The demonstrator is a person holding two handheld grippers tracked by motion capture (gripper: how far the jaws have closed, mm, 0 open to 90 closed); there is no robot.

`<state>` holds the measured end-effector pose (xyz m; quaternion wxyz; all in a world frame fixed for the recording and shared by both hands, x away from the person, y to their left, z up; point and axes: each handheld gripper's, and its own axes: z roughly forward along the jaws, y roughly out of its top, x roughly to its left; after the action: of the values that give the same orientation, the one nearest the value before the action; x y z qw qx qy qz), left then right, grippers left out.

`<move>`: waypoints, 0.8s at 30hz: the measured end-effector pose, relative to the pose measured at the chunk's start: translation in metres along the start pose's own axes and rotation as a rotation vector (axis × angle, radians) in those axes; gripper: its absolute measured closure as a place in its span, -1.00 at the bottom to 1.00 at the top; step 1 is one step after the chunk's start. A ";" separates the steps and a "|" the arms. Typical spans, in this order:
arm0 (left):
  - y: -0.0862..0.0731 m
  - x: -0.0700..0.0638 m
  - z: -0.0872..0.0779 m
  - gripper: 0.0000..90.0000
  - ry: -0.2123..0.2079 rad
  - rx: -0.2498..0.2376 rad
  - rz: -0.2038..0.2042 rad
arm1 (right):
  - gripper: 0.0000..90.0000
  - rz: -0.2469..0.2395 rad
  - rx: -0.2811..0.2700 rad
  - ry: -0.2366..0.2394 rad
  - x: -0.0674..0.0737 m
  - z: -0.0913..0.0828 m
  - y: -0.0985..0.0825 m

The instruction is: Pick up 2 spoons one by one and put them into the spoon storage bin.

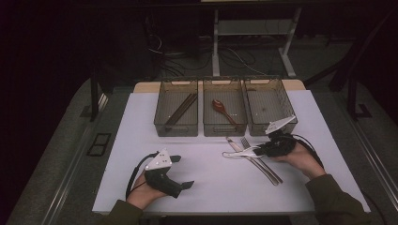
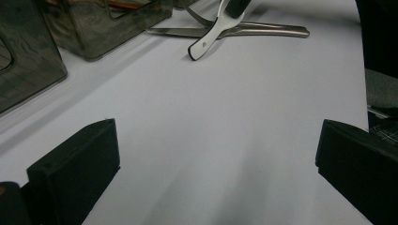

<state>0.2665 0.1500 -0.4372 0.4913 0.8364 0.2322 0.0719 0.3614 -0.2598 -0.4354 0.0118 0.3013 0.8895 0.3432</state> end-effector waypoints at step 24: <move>0.000 0.000 0.000 -1.00 0.000 -0.002 -0.002 | 0.81 0.028 -0.009 0.037 -0.002 -0.003 -0.001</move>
<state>0.2663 0.1500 -0.4370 0.4921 0.8358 0.2330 0.0714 0.3618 -0.2631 -0.4339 -0.0080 0.3074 0.8837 0.3529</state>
